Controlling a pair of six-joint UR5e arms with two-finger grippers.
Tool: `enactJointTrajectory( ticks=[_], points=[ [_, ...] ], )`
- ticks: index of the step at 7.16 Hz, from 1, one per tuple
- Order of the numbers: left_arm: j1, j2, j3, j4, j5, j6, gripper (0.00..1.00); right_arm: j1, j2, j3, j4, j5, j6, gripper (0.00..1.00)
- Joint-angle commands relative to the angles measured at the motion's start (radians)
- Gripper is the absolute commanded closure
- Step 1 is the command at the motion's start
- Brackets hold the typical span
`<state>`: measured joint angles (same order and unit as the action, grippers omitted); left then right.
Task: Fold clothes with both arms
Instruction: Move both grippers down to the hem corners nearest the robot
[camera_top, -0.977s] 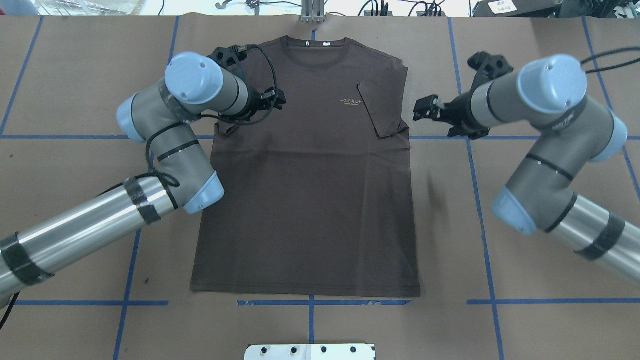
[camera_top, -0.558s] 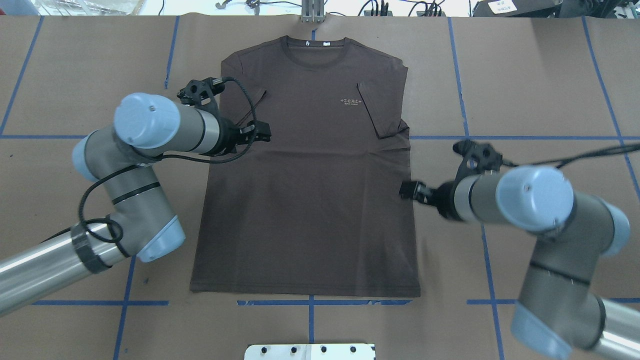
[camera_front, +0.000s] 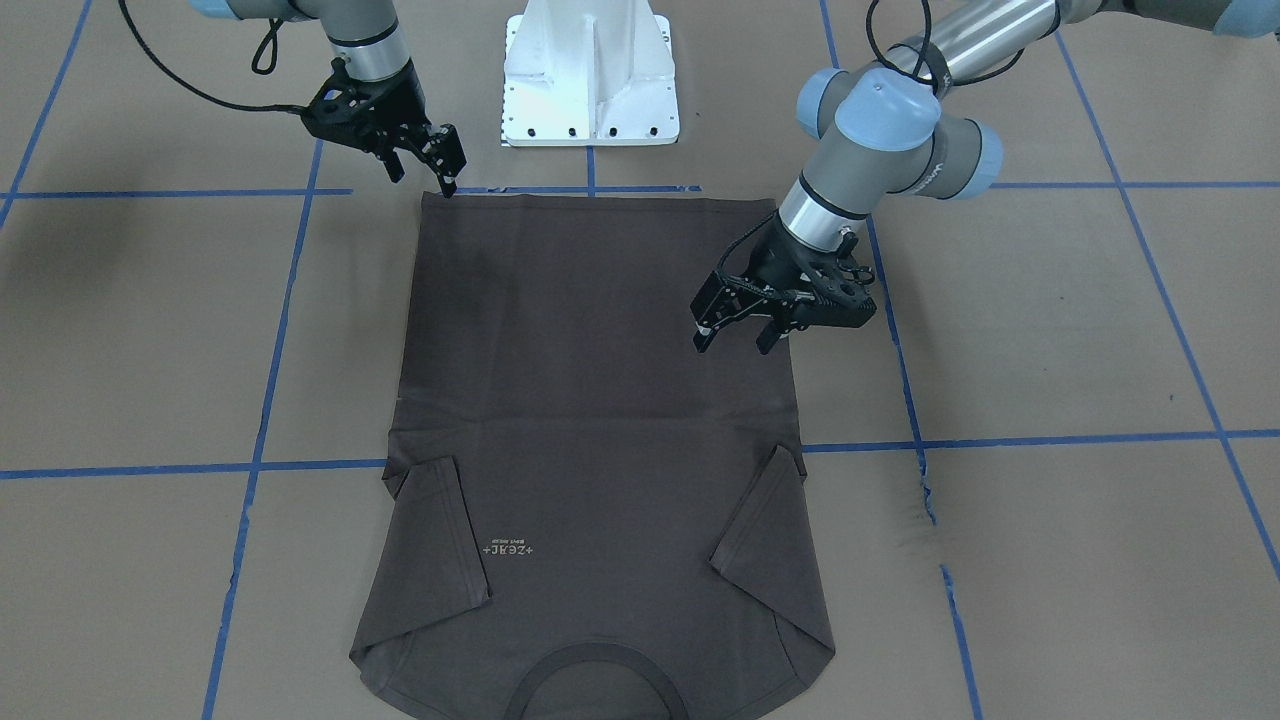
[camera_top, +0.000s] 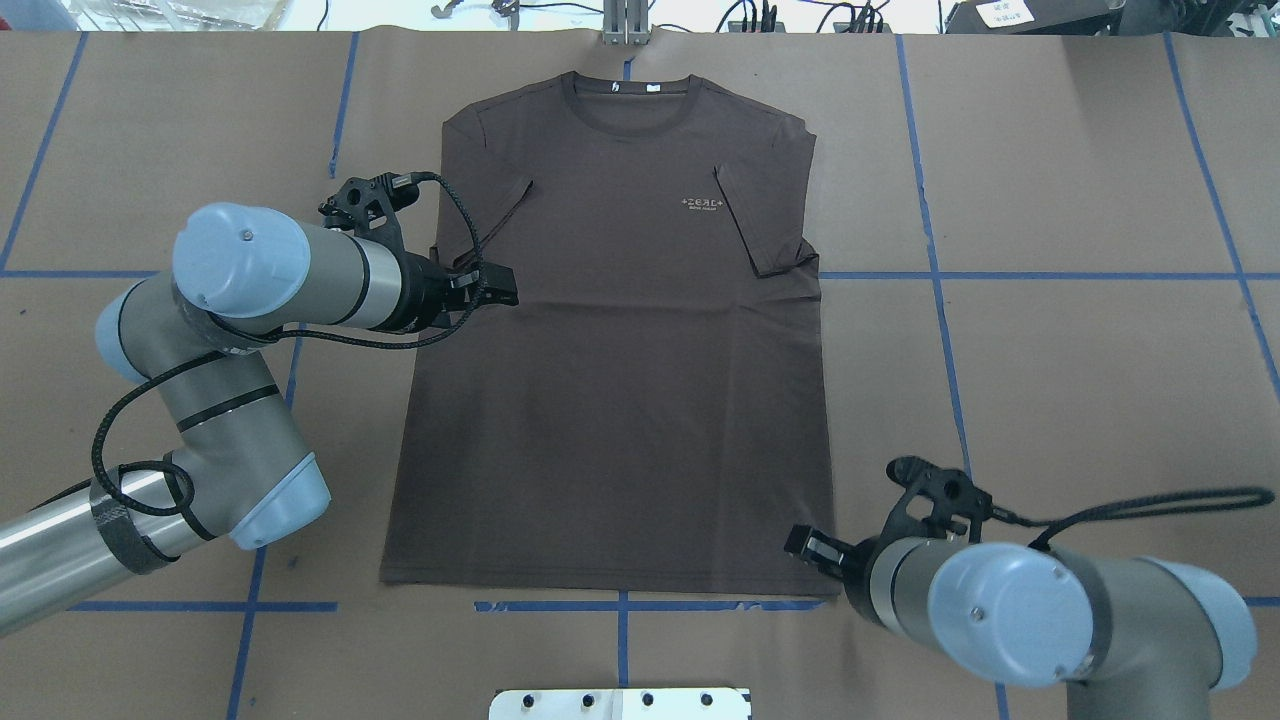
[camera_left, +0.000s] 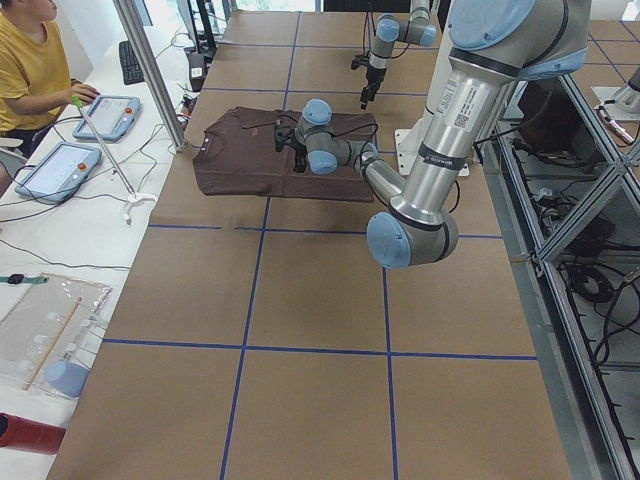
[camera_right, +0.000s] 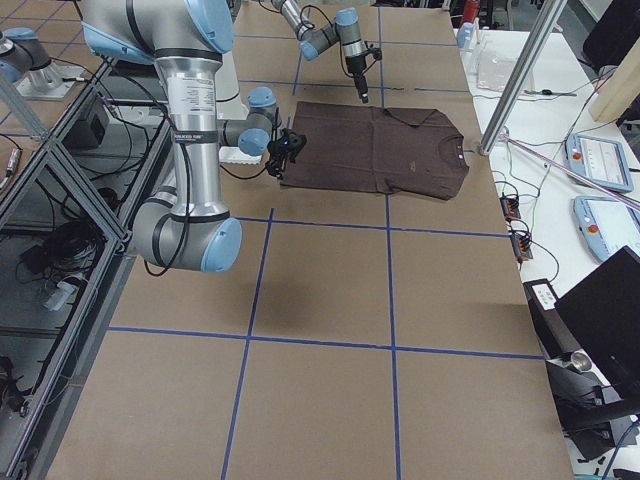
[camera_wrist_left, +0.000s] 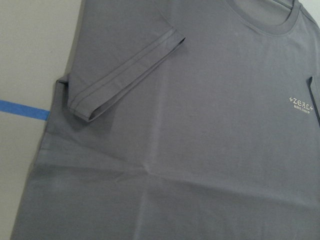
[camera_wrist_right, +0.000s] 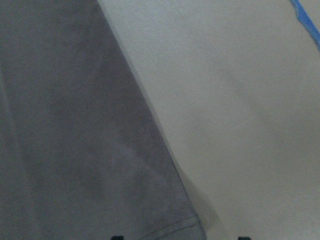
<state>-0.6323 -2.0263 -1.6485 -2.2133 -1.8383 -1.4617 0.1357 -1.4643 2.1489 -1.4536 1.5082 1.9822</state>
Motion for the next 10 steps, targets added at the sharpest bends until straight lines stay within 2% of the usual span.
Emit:
enactJointTrajectory(
  ticks=[1, 2, 5, 6, 7, 8, 9, 10],
  points=[
    [-0.001, 0.004, 0.001, 0.0, 0.002, -0.005, 0.07, -0.067, 0.008, -0.027, -0.076, -0.049, 0.096, 0.32],
    [-0.001, 0.004, 0.001, 0.001, 0.001, -0.008, 0.07, -0.067, 0.009, -0.062, -0.074, -0.049, 0.092, 0.34],
    [0.0, 0.004, 0.001, 0.001, 0.002, -0.029, 0.06, -0.05, 0.045, -0.08, -0.076, -0.046, 0.09, 0.38],
    [0.0, 0.004, 0.001, 0.003, 0.002, -0.029, 0.06, -0.041, 0.045, -0.083, -0.076, -0.046, 0.09, 0.52],
    [-0.001, 0.004, 0.001, 0.003, 0.004, -0.029, 0.06, -0.028, 0.045, -0.083, -0.076, -0.045, 0.09, 0.57],
    [0.0, 0.004, 0.001, 0.003, 0.004, -0.029, 0.06, -0.025, 0.045, -0.084, -0.077, -0.045, 0.09, 0.74],
    [0.0, 0.004, 0.001, 0.003, 0.004, -0.029, 0.06, -0.025, 0.045, -0.086, -0.076, -0.043, 0.089, 0.99],
    [-0.001, 0.004, 0.001, 0.003, 0.004, -0.029, 0.06, -0.025, 0.047, -0.086, -0.076, -0.04, 0.09, 1.0]
  ],
)
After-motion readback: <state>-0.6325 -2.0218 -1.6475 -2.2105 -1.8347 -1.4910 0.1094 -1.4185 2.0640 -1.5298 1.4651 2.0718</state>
